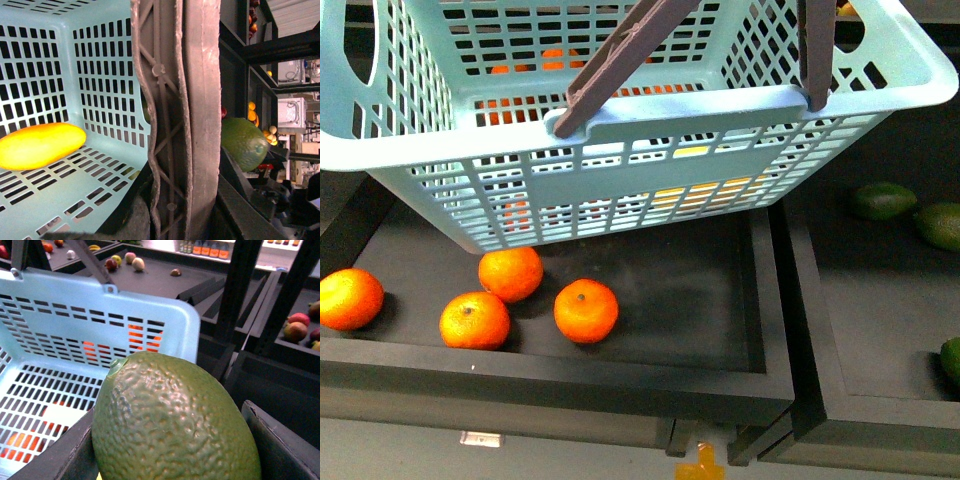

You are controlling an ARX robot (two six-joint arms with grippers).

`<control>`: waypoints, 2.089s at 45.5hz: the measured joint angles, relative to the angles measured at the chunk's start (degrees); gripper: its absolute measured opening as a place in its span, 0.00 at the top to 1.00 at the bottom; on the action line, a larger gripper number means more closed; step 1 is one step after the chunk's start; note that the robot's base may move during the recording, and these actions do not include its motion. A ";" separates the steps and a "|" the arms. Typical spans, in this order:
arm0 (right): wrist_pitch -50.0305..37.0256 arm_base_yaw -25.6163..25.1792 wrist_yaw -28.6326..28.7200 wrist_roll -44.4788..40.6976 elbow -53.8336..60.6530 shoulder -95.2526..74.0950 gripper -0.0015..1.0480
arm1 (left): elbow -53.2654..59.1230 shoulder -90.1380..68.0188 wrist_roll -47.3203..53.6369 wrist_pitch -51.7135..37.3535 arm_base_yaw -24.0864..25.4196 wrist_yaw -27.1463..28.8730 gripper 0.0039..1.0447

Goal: Pick mango and avocado into basket

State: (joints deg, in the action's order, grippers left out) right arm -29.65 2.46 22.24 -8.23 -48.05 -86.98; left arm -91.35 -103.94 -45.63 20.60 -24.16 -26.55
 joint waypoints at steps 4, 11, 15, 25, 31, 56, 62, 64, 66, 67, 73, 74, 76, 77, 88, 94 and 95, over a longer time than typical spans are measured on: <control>-1.64 2.32 -1.68 1.22 -0.96 -2.75 0.32 | 0.00 0.00 0.00 0.00 0.00 0.00 0.81; -3.78 6.21 -4.59 4.04 -4.52 -7.87 0.32 | 0.00 0.00 0.00 0.00 0.00 -0.04 0.81; -3.89 7.98 -5.53 4.85 -6.73 -10.16 0.32 | 0.00 0.00 0.00 0.00 0.00 -0.04 0.81; -3.30 9.94 -6.34 5.29 -8.90 -12.41 0.12 | 0.00 0.00 0.00 0.00 0.00 0.00 0.81; -4.26 9.92 -7.32 5.84 -8.96 -12.41 0.08 | 0.04 0.00 0.02 0.00 0.00 -0.15 0.81; -20.17 5.22 -29.55 8.24 9.18 -1.05 0.38 | 0.11 0.00 0.02 0.00 0.00 0.31 0.81; -22.80 4.09 -28.48 8.22 17.75 4.24 0.60 | 0.11 0.00 -0.09 0.00 0.00 -0.07 0.81; -23.47 3.69 -27.96 8.22 20.55 6.10 0.68 | 0.11 0.00 -0.07 0.00 0.00 -0.02 0.81; -23.96 3.23 -27.52 8.24 23.08 8.00 0.76 | 0.11 0.00 -0.07 0.00 0.00 0.02 0.81; -24.11 3.02 -27.32 8.22 24.04 8.76 0.80 | 0.11 0.00 -0.07 0.00 0.00 0.02 0.81; -24.48 2.08 -26.73 8.24 28.70 12.90 0.98 | 0.11 0.00 -0.07 0.00 0.00 0.11 0.81; -24.52 1.95 -26.60 8.22 29.46 13.64 0.98 | 0.11 0.00 -0.07 0.00 0.00 0.11 0.81; -24.52 1.79 -26.38 8.24 30.56 14.71 0.98 | 0.11 0.00 -0.07 0.00 0.00 0.13 0.81; -24.52 1.64 -26.16 8.24 31.26 15.43 0.98 | 0.11 0.00 -0.07 0.00 0.00 0.15 0.81; -22.95 -2.05 -22.62 8.24 37.11 22.91 0.98 | 0.11 0.00 -0.07 0.00 0.00 0.11 0.81; -20.90 -2.27 -22.38 8.24 39.89 27.56 0.98 | 0.11 0.00 -0.07 0.00 0.00 0.13 0.81; -20.28 -2.27 -22.38 8.24 40.41 28.65 0.98 | 0.11 0.00 -0.07 0.00 0.00 0.09 0.81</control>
State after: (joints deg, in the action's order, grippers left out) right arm -49.93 0.19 -0.14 0.01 -7.64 -58.33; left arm -91.24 -103.94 -45.69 20.60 -24.16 -26.46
